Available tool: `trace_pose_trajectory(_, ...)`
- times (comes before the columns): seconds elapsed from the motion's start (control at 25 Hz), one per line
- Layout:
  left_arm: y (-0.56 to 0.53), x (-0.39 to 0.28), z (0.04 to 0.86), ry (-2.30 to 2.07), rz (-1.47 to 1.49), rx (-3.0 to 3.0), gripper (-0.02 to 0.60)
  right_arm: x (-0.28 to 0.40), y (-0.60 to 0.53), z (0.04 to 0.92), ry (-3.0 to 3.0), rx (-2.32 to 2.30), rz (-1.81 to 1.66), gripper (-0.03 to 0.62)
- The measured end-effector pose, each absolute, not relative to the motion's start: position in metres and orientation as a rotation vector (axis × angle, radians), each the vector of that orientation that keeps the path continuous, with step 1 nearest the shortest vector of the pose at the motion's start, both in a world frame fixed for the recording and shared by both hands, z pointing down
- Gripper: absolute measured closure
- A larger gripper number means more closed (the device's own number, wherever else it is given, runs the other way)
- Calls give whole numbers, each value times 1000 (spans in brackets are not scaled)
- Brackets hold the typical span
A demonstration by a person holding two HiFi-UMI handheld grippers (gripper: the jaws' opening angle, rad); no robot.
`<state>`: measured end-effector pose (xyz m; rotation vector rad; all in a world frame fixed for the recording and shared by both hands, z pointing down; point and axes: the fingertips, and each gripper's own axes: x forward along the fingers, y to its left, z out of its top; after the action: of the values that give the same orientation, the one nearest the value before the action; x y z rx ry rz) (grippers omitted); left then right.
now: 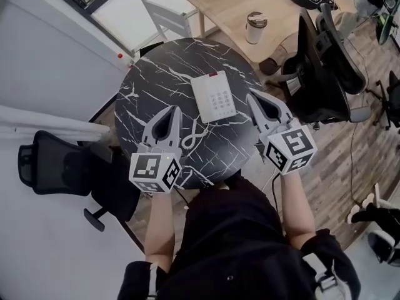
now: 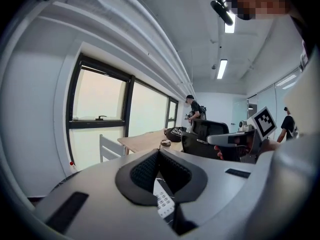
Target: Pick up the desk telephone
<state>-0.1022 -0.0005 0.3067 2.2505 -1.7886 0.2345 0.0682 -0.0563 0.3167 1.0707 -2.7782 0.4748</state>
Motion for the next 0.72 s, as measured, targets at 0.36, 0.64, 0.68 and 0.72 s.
trace_pose_trajectory(0.36,-17,-94,342,-1798,301,2124,566,69,-87,355,-2736,965,542,563)
trace_pose_trajectory(0.64,-27,-87,374,-1726,317,2062,565,59,-93,386,-2677,901,594,562)
trace_pose_trajectory(0.68,-27,-87,378,-1716,319,2056,565,57,-92,390,-2668,895,597,562)
trace_pose_trajectory(0.72,-28,-88,382,-1706,318,2051,565,55,-92,395,-2659,889,599,562)
